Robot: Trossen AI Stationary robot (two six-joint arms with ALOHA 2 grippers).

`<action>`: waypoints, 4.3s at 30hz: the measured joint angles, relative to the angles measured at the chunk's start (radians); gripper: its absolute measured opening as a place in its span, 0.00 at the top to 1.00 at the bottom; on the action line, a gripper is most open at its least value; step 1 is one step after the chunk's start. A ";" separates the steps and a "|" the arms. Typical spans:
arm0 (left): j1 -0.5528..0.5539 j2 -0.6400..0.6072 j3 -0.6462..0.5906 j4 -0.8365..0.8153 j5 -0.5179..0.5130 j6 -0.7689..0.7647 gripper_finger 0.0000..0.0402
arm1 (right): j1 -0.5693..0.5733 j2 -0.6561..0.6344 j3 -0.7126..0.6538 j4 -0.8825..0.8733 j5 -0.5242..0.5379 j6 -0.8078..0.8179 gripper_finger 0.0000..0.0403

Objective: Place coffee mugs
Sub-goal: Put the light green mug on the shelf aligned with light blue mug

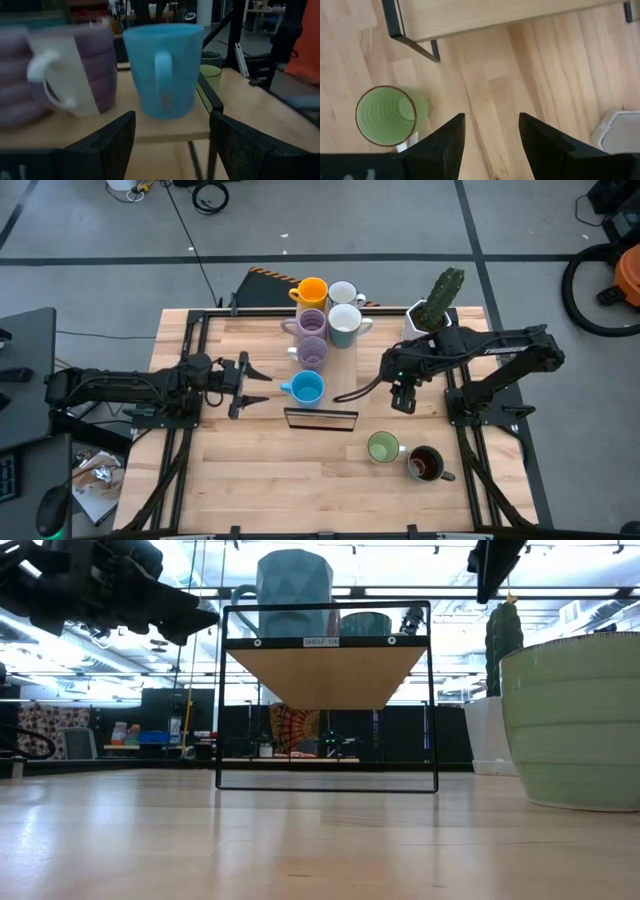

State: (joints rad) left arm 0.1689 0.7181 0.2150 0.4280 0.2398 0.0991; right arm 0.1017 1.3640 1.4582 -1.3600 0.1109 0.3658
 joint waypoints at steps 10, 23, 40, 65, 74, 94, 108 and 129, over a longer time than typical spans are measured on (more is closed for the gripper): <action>0.000 0.002 0.000 -0.014 0.000 -0.168 0.35 | -0.005 -0.006 0.000 0.056 0.091 -0.083 0.53; 0.000 0.002 0.000 -0.014 -0.001 -0.087 0.35 | -0.017 0.002 -0.047 0.065 -0.104 -0.063 0.52; 0.000 0.002 0.000 0.027 0.000 -0.225 0.35 | 0.027 0.246 -0.047 0.114 -0.419 -0.035 0.53; 0.000 0.001 0.000 0.047 -0.018 -0.253 0.35 | 0.152 0.326 -0.173 0.265 -0.276 0.006 0.55; 0.000 0.001 0.000 0.046 -0.037 -0.254 0.35 | 0.152 0.330 -0.183 0.319 -0.273 0.020 0.69; 0.000 0.001 0.000 0.046 -0.037 -0.254 0.35 | 0.193 0.314 -0.243 0.371 -0.172 0.064 0.80; 0.000 0.001 0.001 0.045 -0.016 -0.255 0.35 | 0.198 0.306 -0.262 0.397 -0.174 0.034 0.95; 0.000 0.001 0.000 0.045 -0.015 -0.248 0.35 | 0.195 0.234 -0.210 0.248 -0.147 -0.035 0.96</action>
State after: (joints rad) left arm 0.1688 0.7193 0.2154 0.4732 0.2249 -0.1493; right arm 0.2971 1.5984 1.2478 -1.1123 -0.0362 0.3310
